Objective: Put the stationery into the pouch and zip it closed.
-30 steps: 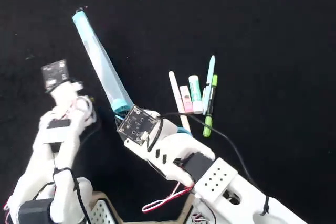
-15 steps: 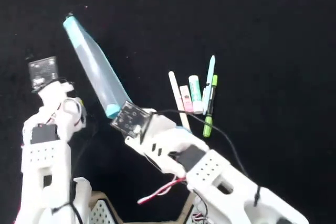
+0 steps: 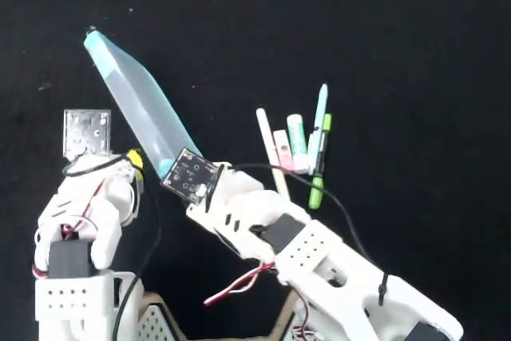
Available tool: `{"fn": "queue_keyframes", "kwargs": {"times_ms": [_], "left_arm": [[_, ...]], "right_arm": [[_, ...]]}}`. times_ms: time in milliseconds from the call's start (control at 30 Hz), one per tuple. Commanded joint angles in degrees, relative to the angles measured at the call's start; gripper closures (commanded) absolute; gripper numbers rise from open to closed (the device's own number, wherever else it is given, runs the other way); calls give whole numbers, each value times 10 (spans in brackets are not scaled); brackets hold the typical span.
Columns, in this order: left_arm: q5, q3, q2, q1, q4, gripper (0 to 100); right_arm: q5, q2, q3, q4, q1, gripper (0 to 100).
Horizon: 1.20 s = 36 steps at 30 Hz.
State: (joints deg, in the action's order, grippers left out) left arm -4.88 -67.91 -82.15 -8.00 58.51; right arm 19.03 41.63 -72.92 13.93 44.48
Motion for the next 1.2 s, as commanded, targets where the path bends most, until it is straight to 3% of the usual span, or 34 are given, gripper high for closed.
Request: {"fn": "queue_keyframes", "kwargs": {"times_ms": [0,233,400,667,933,1167], "left_arm": [[-62,20,-25,8,16,795],[-138,52,-23,45,81,794],[-140,94,-23,100,111,791],[-137,81,8,103,78,793],[-169,198,25,79,204,791],[-168,214,80,139,210,794]], "right_arm": [[3,-3,26,-8,-11,988],[3,-3,26,-8,-11,988],[3,-3,26,-8,-11,988],[3,-3,26,-8,-11,988],[3,-3,26,-8,-11,988],[3,-3,26,-8,-11,988]]}}
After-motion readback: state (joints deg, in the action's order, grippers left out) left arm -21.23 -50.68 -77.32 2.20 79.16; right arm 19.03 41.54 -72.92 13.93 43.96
